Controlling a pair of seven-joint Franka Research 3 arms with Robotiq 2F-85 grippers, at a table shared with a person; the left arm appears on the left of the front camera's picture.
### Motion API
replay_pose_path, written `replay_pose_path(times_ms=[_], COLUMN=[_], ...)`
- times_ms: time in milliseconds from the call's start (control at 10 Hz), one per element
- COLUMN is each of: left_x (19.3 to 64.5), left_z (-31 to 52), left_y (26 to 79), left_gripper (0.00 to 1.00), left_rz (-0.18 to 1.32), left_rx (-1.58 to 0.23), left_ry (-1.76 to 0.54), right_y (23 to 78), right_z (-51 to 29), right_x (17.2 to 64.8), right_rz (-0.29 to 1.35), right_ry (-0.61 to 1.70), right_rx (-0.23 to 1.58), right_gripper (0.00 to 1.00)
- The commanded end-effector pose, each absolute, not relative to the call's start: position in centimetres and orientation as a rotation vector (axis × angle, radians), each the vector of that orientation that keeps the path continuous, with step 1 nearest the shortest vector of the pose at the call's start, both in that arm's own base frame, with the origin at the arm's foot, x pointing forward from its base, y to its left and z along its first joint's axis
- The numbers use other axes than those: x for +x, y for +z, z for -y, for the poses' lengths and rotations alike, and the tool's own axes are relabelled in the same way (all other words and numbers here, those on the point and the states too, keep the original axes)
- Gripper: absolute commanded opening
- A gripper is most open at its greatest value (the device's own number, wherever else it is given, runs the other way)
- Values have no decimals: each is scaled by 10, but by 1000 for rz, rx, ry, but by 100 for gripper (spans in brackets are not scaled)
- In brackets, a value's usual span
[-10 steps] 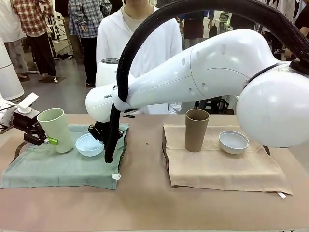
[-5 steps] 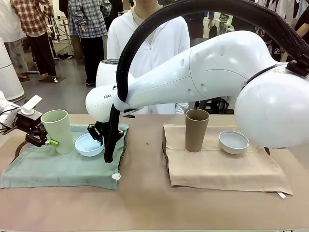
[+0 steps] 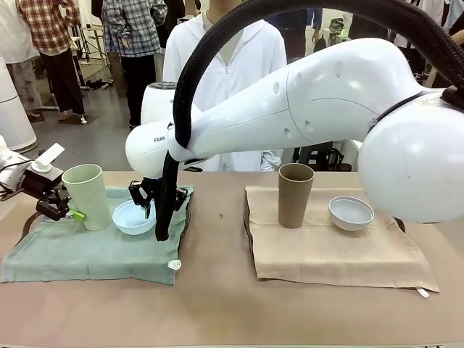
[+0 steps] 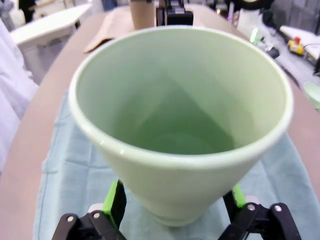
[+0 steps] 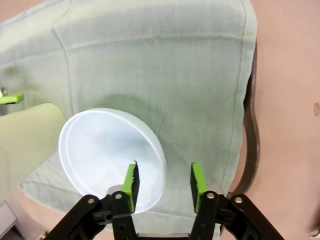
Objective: Set up a tray with a mat and arrange the tableware.
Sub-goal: Place the Picnic Bowl and Reusable plastic cup back onto the Handle tray in front of the human's position.
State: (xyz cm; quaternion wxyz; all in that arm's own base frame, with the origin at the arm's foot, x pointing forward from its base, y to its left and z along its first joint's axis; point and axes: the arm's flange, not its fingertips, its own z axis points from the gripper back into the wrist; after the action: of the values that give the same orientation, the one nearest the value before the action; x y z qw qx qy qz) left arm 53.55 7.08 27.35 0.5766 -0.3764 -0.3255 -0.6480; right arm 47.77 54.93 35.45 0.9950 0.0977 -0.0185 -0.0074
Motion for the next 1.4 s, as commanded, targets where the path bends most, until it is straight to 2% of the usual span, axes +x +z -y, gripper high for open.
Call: replay_pose_path(times_ms=[0,300,500,700,800,900,1300], left_x=[523,496,476,462,454,449,441], left_z=[-81,-92,-80,-58,-41,-30,9], left_y=[290,330,371,415,433,448,511], left_gripper=[100,100,100,100,100,100,100], left_rz=[700,591,476,332,295,310,271], left_rx=[-832,-689,-541,-399,-267,-218,-186], left_ry=[-1513,-1568,-1514,-1331,-1139,-1079,-816], right_y=[366,399,420,446,460,470,511], right_z=[-532,-509,-497,-480,-468,-459,-435], right_x=[463,445,430,419,414,413,409], right_rz=[72,97,117,107,95,82,76], right_ry=[-13,-29,-19,41,80,93,103], right_rx=[149,123,106,121,125,128,84], right_gripper=[100,100,100,100,100,100,100])
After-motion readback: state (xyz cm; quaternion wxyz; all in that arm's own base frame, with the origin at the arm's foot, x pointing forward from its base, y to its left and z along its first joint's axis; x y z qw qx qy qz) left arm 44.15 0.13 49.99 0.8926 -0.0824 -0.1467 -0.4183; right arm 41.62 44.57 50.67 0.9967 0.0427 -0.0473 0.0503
